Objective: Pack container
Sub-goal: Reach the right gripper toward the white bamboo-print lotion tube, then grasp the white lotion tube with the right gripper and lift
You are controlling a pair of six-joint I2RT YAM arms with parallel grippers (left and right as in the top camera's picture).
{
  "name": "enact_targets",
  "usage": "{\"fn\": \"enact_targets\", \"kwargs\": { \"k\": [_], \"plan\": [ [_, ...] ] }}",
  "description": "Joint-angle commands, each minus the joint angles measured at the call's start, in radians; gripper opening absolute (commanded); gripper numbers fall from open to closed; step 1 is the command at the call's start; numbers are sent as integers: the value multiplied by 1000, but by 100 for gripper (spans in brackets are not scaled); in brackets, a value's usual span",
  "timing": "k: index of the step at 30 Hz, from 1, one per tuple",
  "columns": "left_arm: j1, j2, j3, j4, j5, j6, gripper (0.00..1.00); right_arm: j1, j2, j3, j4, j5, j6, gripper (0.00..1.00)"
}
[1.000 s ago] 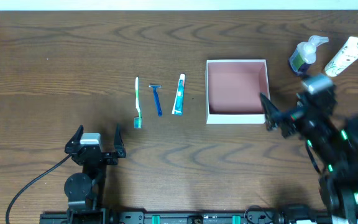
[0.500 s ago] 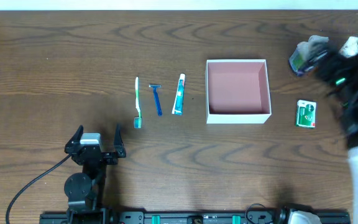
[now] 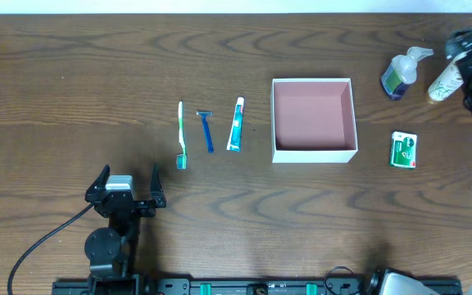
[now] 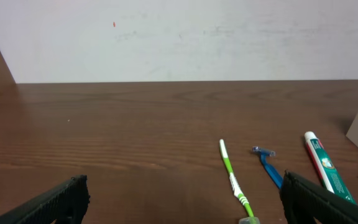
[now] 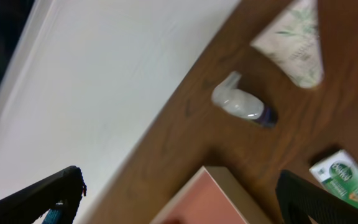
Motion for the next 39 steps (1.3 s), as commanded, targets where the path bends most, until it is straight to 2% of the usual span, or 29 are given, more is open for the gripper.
{"fn": "enact_targets", "kwargs": {
  "k": [1, 8, 12, 16, 34, 39],
  "plan": [
    [6, -6, -19, -29, 18, 10, 98, -64, 55, 47, 3, 30, 258, 99],
    [6, -6, -19, -29, 18, 9, 98, -131, 253, 243, -94, -32, 330, 99],
    [6, -6, -19, -29, 18, 9, 98, -140, 378, 396, -167, -86, 355, 99],
    [6, -6, -19, -29, 18, 10, 98, -140, 466, 470, -217, -92, 398, 99],
    [6, -6, -19, -29, 18, 9, 98, -158, 586, 474, -234, 35, 433, 99],
    [6, -6, -19, -29, 18, 10, 98, -176, 607, 474, -235, 67, 385, 99]
  ]
}}
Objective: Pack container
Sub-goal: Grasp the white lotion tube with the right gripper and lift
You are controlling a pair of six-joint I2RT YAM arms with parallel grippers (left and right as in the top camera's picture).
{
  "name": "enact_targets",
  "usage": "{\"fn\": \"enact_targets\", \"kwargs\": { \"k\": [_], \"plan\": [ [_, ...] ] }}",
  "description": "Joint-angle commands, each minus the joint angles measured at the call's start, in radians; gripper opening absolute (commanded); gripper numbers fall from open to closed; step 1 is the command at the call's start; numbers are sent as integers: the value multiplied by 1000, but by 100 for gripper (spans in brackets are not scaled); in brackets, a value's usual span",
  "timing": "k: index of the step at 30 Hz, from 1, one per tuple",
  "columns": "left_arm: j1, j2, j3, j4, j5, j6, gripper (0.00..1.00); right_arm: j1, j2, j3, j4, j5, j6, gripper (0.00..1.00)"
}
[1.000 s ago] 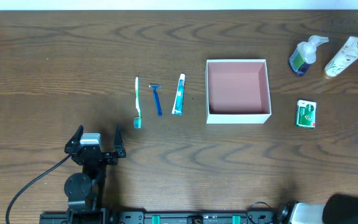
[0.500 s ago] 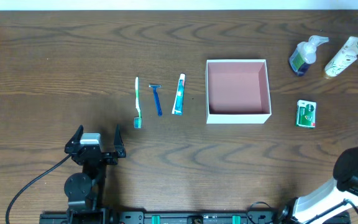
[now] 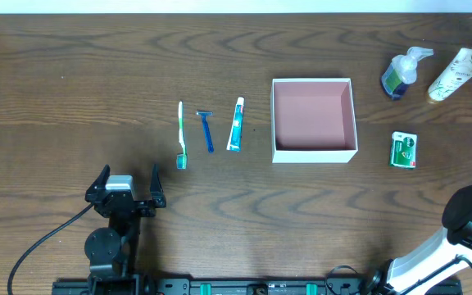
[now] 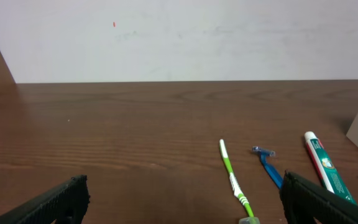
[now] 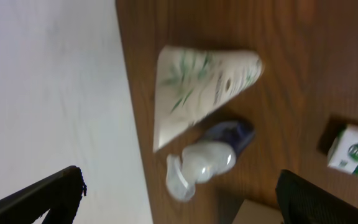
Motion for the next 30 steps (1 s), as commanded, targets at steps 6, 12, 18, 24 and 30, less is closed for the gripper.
{"fn": "enact_targets", "kwargs": {
  "k": [6, 12, 18, 24, 30],
  "plan": [
    [6, -6, -19, -29, 18, 10, 98, -34, 77, 20, -6, 53, -85, 99],
    [6, -6, -19, -29, 18, 10, 98, -34, 123, 20, 4, 51, -105, 99],
    [6, -6, -19, -29, 18, 10, 98, -32, 142, 20, 15, 50, -126, 99],
    [6, -6, -19, -29, 18, 10, 98, -32, 144, 19, -6, 51, -129, 90],
    [6, -6, -19, -29, 18, 10, 98, -31, 145, 19, -19, 51, -128, 64]
  ]
}}
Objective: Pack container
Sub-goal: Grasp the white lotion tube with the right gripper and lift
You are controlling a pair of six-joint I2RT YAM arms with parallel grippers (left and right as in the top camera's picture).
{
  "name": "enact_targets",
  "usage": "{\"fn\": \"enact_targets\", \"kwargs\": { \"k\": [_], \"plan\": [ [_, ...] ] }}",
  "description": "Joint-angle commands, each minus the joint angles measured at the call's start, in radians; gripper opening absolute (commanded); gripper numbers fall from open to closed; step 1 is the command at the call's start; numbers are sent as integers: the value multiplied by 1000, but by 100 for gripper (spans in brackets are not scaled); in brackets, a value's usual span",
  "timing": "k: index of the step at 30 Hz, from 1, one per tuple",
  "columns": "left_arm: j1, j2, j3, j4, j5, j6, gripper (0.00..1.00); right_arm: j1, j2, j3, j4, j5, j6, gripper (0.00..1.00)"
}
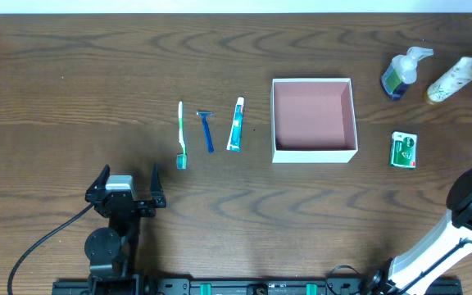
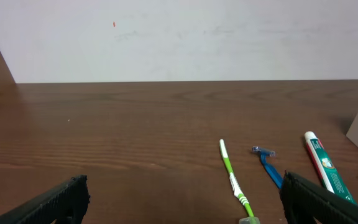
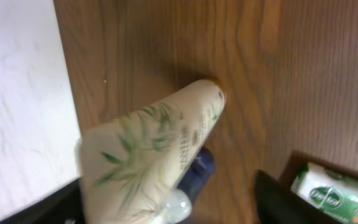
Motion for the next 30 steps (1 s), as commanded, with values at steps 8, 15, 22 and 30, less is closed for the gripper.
{"fn": "enact_targets", "kwargs": {
  "k": [8, 15, 22, 30],
  "plan": [
    [6, -6, -19, -29, 18, 10, 98, -9, 9, 17, -7, 18, -3, 38],
    [6, -6, -19, -29, 18, 10, 98, -8, 9, 17, -13, 17, -4, 10],
    [6, -6, -19, -29, 18, 10, 98, -8, 8, 17, -34, 16, -9, 1],
    [6, -6, -19, -29, 18, 10, 98, 9, -43, 96, 16, -74, -154, 1]
  ]
}}
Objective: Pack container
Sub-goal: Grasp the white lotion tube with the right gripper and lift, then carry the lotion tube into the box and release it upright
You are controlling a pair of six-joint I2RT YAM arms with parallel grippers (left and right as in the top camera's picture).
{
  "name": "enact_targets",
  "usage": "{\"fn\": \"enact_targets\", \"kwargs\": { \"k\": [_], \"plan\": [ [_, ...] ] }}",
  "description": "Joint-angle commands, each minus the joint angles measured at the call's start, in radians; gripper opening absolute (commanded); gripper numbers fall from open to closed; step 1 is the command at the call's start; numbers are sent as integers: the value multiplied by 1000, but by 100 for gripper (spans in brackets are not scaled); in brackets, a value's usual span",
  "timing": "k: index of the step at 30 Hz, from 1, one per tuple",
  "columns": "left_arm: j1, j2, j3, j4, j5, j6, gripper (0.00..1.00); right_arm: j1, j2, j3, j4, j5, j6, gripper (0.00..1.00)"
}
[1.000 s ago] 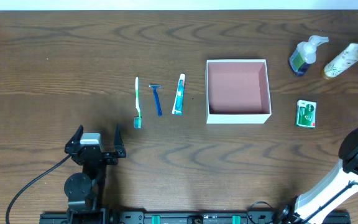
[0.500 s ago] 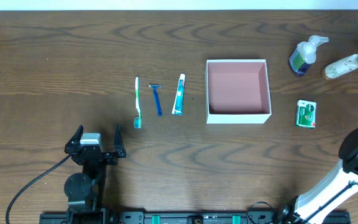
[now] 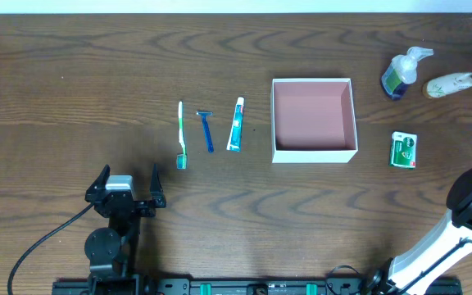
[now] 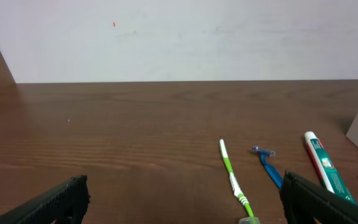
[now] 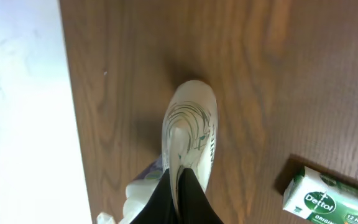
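Note:
The white box with a pink inside [image 3: 314, 120] stands open at mid-table. To its left lie a green toothbrush [image 3: 180, 135], a blue razor [image 3: 206, 129] and a toothpaste tube [image 3: 235, 124]. At the far right, my right gripper [image 5: 178, 177] is shut on the flat end of a cream lotion tube [image 5: 190, 130], which points left [image 3: 445, 83]. Beside it stand a pump bottle [image 3: 401, 72] and a green soap box [image 3: 403, 150]. My left gripper [image 4: 184, 186] rests open near the front edge [image 3: 128, 182], short of the toothbrush [image 4: 232, 180].
The table's right edge runs just beyond the right gripper. A pale wall borders the table's far side [image 4: 179, 37]. The pump bottle [image 5: 138, 199] sits right against the held tube. The soap box [image 5: 325, 199] lies close below it.
My right gripper was open around the lotion tube; it is now shut on the tube's flat end. The tube has turned to lie roughly level. The left arm has not moved.
My right gripper was open over the bottle and tube at the back right. Then it sat at the table's right edge facing the slanted tube. Then it stood open close around the tube, and now it holds it. The left side stayed still throughout.

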Motion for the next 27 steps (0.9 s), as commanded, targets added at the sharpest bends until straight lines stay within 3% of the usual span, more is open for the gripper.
{"fn": "enact_targets", "kwargs": {
  "k": [1, 11, 17, 22, 27],
  "plan": [
    [6, -6, -19, -29, 18, 10, 98, 13, -58, 98, 14, -44, -87, 1],
    [6, -6, -19, -29, 18, 10, 98, 89, -250, 224, 36, -169, -171, 1],
    [6, -6, -19, -29, 18, 10, 98, 253, -373, 225, 58, -193, -301, 1],
    [6, -6, -19, -29, 18, 10, 98, 422, -400, 225, -71, -113, -413, 1],
    [6, -6, -19, -29, 18, 10, 98, 575, -367, 220, -253, 41, -421, 1]
  ]
}}
